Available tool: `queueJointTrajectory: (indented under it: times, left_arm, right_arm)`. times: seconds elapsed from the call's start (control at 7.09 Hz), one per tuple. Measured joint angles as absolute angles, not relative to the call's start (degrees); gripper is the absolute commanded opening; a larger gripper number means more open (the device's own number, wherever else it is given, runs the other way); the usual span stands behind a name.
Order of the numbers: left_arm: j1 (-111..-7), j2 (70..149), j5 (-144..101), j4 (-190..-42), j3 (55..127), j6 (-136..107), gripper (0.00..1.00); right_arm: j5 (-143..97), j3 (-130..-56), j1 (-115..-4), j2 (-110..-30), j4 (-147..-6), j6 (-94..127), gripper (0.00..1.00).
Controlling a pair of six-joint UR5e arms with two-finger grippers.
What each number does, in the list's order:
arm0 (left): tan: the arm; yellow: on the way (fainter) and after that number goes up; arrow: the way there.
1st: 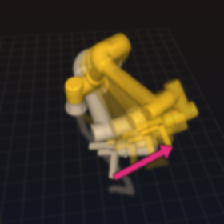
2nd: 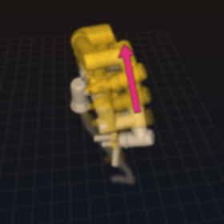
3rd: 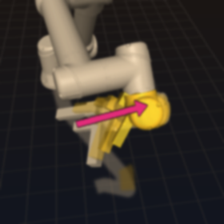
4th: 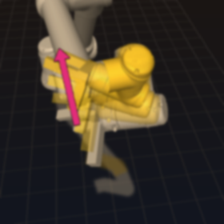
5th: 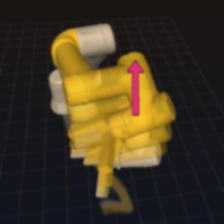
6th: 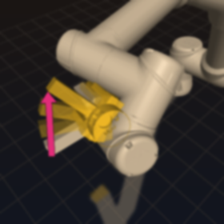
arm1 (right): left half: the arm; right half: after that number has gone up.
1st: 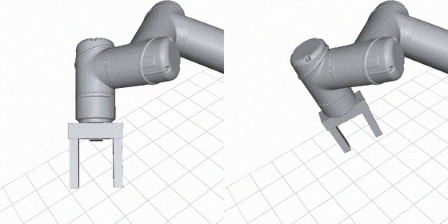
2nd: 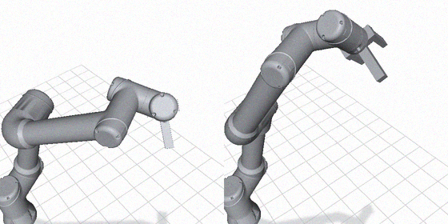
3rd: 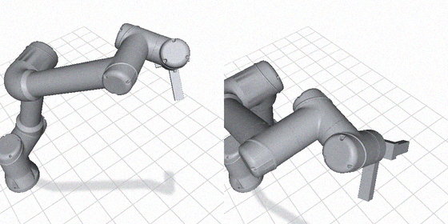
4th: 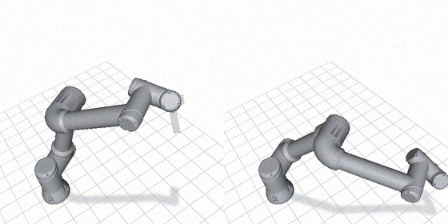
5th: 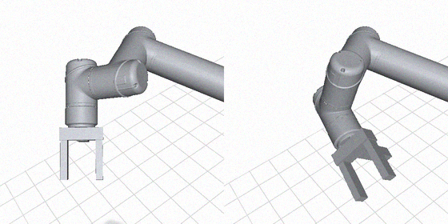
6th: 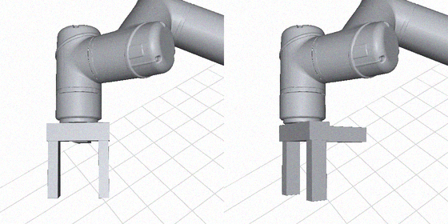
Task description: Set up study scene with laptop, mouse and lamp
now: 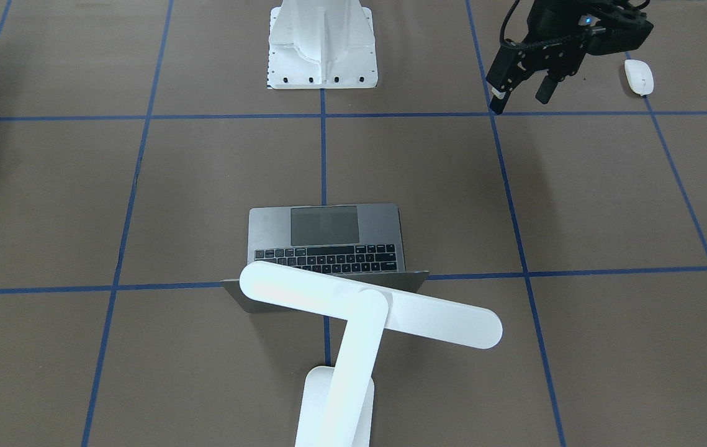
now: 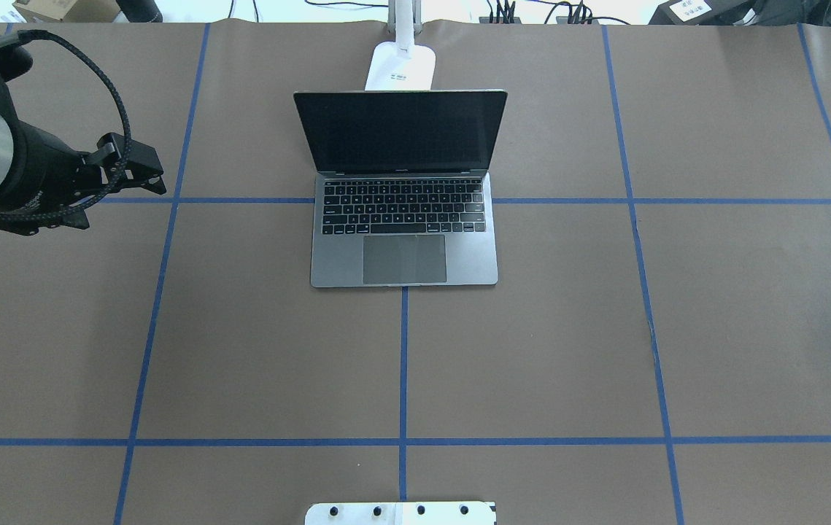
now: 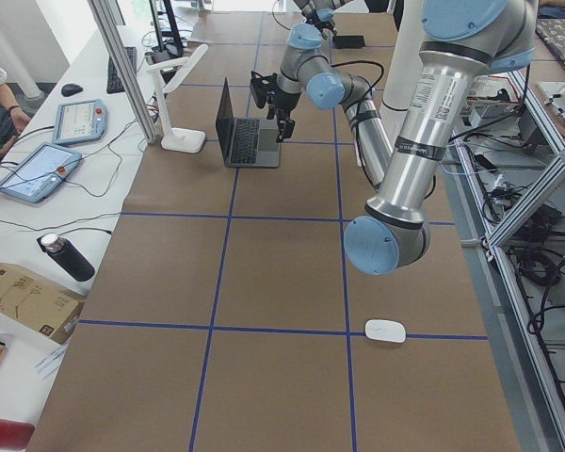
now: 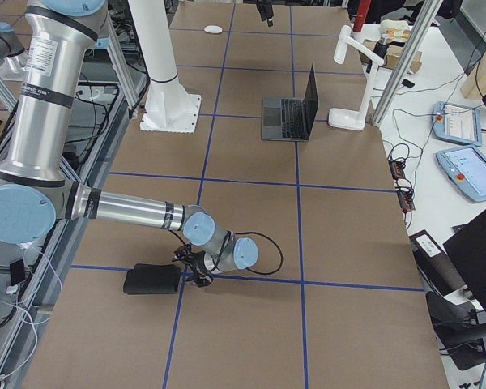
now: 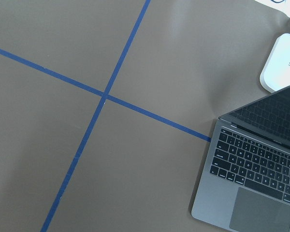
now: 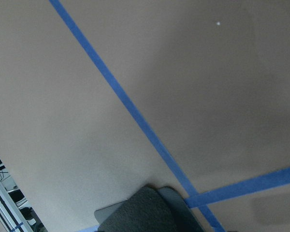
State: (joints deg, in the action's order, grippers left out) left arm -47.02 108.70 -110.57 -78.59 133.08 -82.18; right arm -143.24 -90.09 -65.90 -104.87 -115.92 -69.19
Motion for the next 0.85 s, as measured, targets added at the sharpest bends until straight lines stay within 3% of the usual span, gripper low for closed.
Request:
queueJointTrajectory:
  times: [0.85]
  left_arm:
    - [-47.43, 109.16, -110.48, -78.57, 133.11, -82.18, 1.00]
  right_arm:
    - [-146.21, -89.15, -63.66, -106.49, -115.88, -70.88, 0.81]
